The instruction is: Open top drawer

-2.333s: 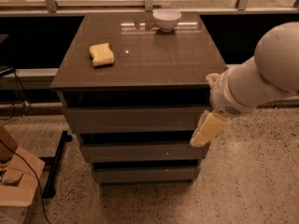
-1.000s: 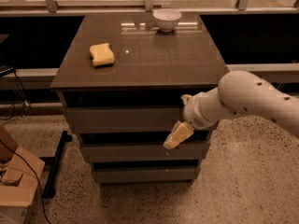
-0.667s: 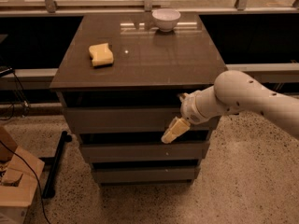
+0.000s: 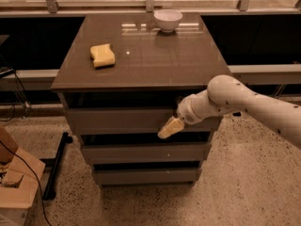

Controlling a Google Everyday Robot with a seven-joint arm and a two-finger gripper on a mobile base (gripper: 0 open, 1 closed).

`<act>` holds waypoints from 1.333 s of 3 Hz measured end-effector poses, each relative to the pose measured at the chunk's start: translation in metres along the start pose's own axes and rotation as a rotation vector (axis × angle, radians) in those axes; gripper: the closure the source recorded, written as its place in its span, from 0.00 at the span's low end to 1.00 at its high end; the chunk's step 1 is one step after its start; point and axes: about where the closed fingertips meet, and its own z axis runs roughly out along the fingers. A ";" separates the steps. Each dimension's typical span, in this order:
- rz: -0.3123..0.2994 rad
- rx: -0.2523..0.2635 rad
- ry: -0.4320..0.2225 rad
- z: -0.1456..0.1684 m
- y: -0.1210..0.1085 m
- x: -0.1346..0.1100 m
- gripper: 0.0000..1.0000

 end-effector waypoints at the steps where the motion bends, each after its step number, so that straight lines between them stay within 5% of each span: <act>1: 0.000 0.000 0.000 -0.006 0.000 -0.005 0.42; 2: 0.000 0.000 0.000 -0.011 -0.001 -0.009 0.66; 3: 0.000 0.000 0.000 -0.016 -0.001 -0.014 0.61; 4: 0.000 0.000 0.000 -0.017 -0.001 -0.015 0.32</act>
Offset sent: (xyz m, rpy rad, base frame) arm -0.1484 -0.0006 0.1138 -0.3021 -0.0647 0.2298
